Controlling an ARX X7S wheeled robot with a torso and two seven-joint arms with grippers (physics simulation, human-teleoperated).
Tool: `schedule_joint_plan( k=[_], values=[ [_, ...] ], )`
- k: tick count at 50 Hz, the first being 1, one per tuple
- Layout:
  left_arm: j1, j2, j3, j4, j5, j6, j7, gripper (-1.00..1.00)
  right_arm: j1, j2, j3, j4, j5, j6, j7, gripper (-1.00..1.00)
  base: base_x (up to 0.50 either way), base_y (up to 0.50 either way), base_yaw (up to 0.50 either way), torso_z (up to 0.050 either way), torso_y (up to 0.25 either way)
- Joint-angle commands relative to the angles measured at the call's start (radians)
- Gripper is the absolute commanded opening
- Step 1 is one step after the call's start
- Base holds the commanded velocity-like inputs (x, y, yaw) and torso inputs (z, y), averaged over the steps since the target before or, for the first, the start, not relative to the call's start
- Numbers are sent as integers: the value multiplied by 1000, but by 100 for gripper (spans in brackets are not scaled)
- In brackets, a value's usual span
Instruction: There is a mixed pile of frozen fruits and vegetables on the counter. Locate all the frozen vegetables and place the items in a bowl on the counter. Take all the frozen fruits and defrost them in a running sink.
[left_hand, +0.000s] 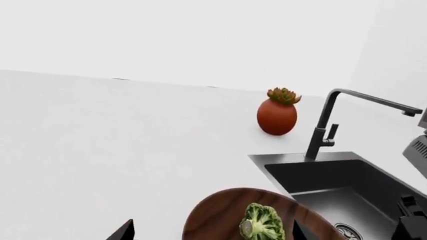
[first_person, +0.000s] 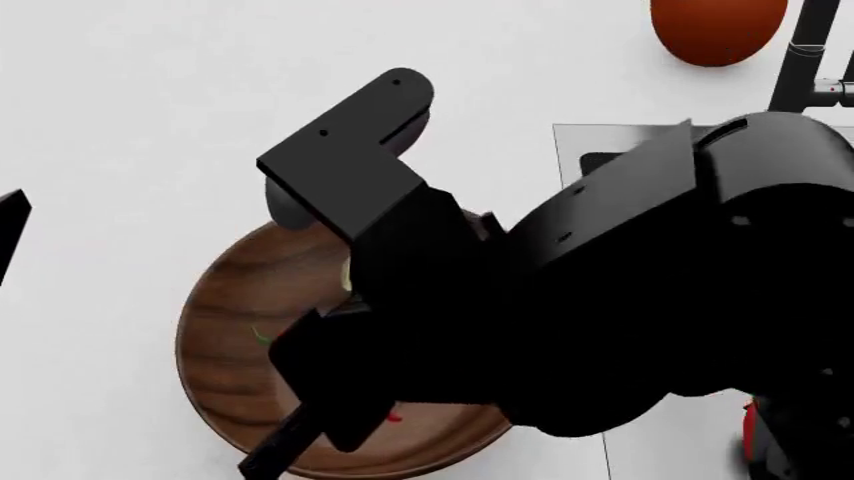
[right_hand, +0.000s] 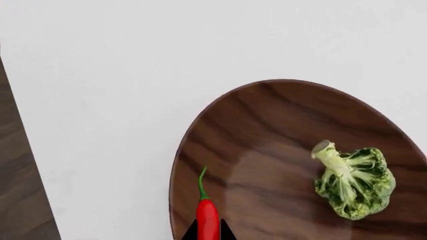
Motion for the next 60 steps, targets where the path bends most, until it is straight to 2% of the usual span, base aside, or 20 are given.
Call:
schedule_joint_plan(
  k=[1,9,30,60],
  values=[
    [3,-8,21,16,121,50,-57,100,14,-23,-83,49,-172,-23,-166,-100,0,0,0,0,0],
    [3,-3,24,8,128,48,-51,100,28,-35,-146,77,-262,-50,-259,-100,0,0,0,0,0],
    [20,-2,18,14,128,53,-53,100,38,-49,-257,138,-391,-121,-387,-100,0,0,0,0,0],
    [39,5,18,20,136,55,-51,100,21,-63,-349,202,-484,-191,-465,-100,0,0,0,0,0]
  ],
)
